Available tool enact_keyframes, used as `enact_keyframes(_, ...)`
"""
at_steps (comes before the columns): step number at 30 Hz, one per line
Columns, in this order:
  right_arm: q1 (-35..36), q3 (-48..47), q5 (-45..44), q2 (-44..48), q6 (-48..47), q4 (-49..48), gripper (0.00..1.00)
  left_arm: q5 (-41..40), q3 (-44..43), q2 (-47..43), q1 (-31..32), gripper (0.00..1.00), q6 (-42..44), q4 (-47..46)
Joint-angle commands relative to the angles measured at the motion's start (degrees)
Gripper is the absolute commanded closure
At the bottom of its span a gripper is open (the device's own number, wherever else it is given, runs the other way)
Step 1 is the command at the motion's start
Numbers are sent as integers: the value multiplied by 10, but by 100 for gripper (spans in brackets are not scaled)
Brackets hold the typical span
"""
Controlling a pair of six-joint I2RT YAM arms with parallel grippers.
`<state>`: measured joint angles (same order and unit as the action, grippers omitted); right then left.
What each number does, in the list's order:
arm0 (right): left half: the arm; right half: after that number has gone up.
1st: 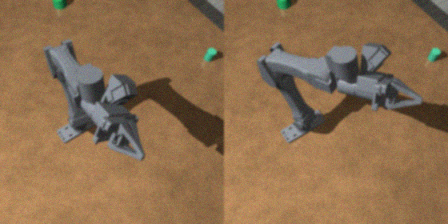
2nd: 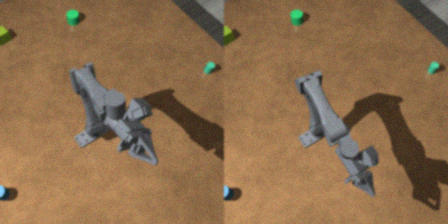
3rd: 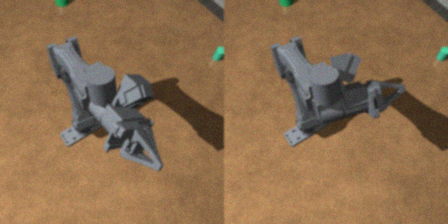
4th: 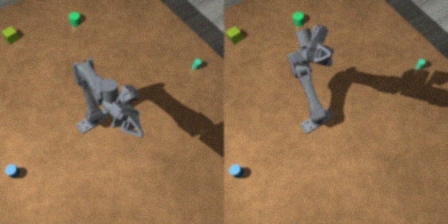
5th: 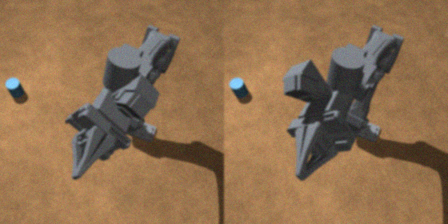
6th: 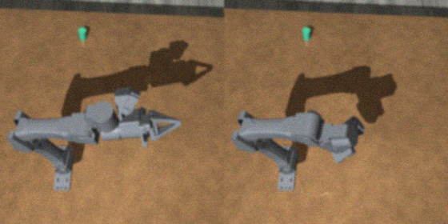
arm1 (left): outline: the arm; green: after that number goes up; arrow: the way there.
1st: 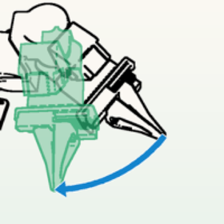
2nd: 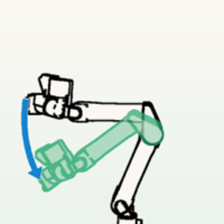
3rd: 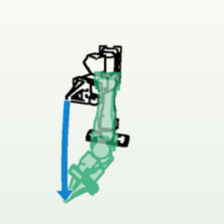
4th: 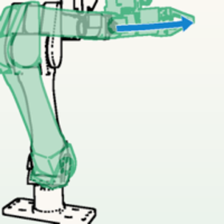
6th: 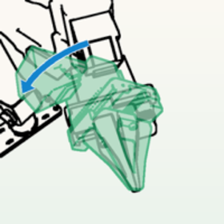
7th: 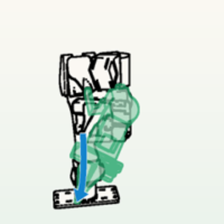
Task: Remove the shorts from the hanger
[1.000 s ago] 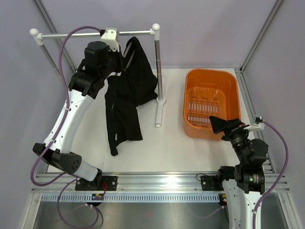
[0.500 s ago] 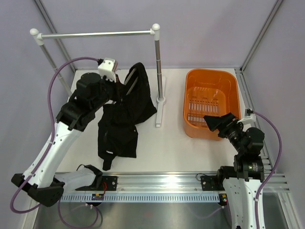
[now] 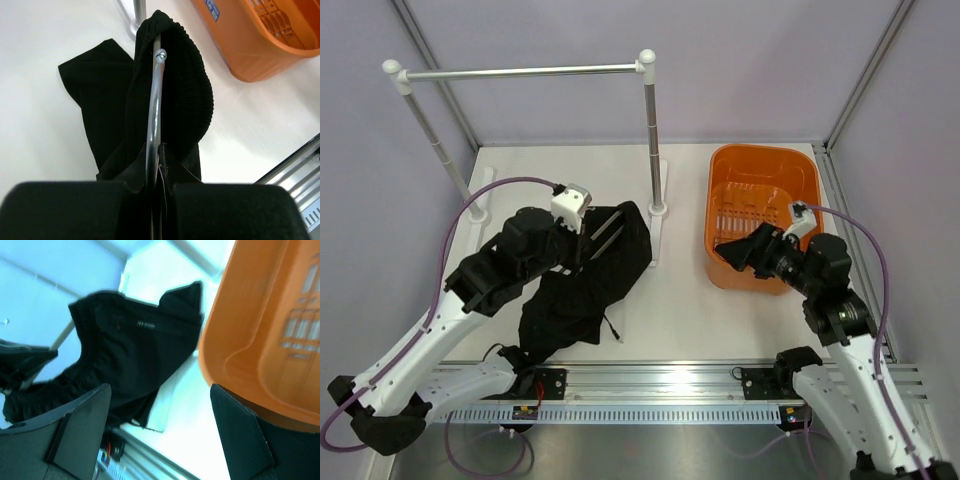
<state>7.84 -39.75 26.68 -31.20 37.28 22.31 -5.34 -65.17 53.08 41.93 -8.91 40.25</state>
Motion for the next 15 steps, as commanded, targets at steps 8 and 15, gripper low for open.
enact_keyframes(8, 256, -207, -284, -189, -40, 37, 14, -59, 50, -56, 3, 100, 25, -54)
enact_keyframes(15, 403, -278, -476, -302, -45, 64, 17, -50, 87, -73, 3, 100, 23, -69)
